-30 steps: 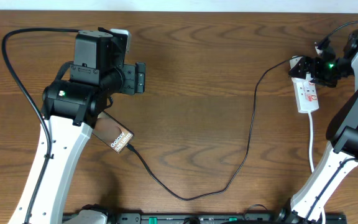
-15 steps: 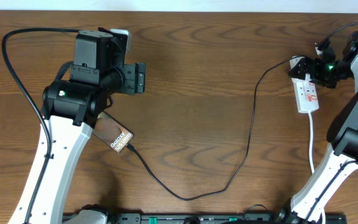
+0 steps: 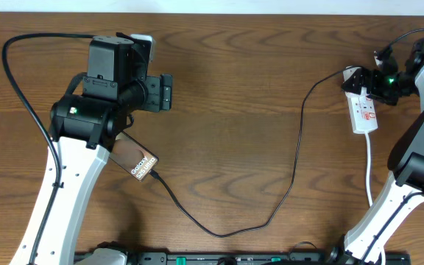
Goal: Plug charger to phone and switch on socket
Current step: 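Press the orange switch beside the charger adapter with the right gripper, then lift the right gripper up and away from the power strip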
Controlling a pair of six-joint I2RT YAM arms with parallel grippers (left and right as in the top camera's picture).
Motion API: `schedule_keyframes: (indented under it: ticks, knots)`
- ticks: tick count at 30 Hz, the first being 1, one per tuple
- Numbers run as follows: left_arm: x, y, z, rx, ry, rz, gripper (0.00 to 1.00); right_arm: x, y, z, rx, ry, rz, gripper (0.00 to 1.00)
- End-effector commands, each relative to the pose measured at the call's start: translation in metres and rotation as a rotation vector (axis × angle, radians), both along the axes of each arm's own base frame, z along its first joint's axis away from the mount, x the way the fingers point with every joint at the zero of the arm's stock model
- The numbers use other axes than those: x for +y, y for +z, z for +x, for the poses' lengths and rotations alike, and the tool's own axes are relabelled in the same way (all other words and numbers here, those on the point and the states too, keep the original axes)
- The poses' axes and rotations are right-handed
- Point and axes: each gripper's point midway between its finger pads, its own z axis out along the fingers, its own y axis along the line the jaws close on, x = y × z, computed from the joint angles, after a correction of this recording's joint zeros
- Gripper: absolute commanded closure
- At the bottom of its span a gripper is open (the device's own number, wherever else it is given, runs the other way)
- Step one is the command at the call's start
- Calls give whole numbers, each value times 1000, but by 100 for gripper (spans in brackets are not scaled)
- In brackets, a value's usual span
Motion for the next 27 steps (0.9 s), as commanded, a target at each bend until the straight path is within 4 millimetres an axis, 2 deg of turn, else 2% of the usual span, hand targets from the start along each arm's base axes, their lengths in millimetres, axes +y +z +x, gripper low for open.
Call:
schedule_keyframes:
  ticks: [1,6,13,17,22,27]
  knots:
    - [1,6,2,-19,-8,19,14,14,-25,-15,153,-62,99,1]
    - [1,6,2,-19,-8,19,14,-12,3,-15,163,-100,42,1]
    - [1,6,2,-19,-8,19,14,-32,74,1,67,-124,-6,1]
    - [1,6,2,-19,-8,19,14,-43,116,3,34,-188,-77,1]
    - [1,6,2,-19,-8,19,14,-56,165,-3,-20,-257,-172,1]
    - [1,6,2,-19,-8,19,14,-55,208,-11,-100,-284,-215,1]
